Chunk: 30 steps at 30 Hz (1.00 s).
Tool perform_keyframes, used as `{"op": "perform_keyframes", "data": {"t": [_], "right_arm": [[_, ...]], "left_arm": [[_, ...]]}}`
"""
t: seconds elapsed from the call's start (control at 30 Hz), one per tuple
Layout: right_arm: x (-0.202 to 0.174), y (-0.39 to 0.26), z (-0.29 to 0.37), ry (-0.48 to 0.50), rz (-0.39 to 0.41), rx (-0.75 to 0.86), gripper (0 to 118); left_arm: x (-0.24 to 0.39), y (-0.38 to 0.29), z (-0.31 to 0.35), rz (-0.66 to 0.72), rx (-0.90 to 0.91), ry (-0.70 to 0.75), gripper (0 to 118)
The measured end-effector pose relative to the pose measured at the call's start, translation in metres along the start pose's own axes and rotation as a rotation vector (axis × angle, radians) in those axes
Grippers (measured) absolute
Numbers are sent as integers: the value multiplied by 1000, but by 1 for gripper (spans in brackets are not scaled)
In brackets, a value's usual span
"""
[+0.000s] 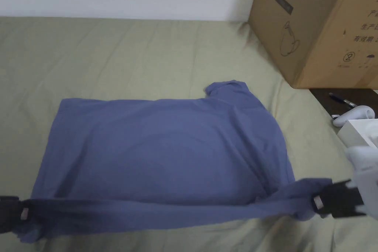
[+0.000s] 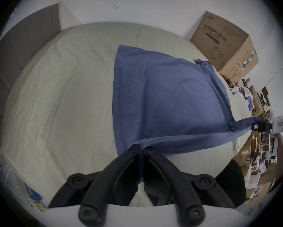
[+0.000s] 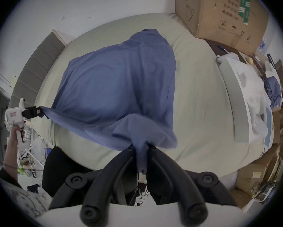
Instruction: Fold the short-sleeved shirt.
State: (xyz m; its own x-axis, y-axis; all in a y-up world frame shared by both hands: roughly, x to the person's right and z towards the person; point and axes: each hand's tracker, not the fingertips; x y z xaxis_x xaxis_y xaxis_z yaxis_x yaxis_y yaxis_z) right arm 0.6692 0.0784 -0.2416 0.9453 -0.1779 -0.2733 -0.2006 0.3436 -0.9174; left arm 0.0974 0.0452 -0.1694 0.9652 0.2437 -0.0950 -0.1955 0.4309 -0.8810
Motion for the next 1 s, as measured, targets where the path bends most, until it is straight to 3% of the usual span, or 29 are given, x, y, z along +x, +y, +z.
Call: {"op": "perform_keyframes", "data": {"t": [0.27,0.3,0.33,0.37,0.4,0.43,0.47,0.57,0.7,0.8,0.87,0.93,0.97,1.0], "right_arm": [[29,111,-106,-97,-78,-110,8],[30,116,-118,-114,-86,-103,15],[17,110,-115,-121,-112,-85,30],[17,110,-119,-116,-135,-67,50],[18,108,-120,-123,-158,-33,82],[18,105,-119,-133,-166,6,98],[18,102,-122,-144,-170,43,107],[18,80,-100,-149,-196,183,110],[11,31,-53,-46,-224,447,109],[-14,-24,-12,18,-203,608,108],[-37,-62,8,23,-172,710,96],[-57,-97,26,-1,-127,783,41],[-66,-113,32,-25,-110,826,9],[-77,-128,37,-34,-101,887,0]], "left_arm": [[-21,71,-81,59,-30,24,6],[-19,75,-88,58,-29,33,9],[-19,76,-93,58,-22,40,27],[-19,76,-96,53,-14,53,54],[-19,73,-97,45,11,84,94],[-20,70,-94,37,48,111,113],[-21,68,-90,35,86,118,118],[-31,59,-65,70,205,72,118],[-25,33,-19,101,321,76,118],[-15,0,18,102,380,-2,116],[-6,-30,44,72,473,2,102],[-1,-57,63,40,535,0,50],[5,-70,70,28,567,18,19],[10,-84,77,15,596,38,0]]}}
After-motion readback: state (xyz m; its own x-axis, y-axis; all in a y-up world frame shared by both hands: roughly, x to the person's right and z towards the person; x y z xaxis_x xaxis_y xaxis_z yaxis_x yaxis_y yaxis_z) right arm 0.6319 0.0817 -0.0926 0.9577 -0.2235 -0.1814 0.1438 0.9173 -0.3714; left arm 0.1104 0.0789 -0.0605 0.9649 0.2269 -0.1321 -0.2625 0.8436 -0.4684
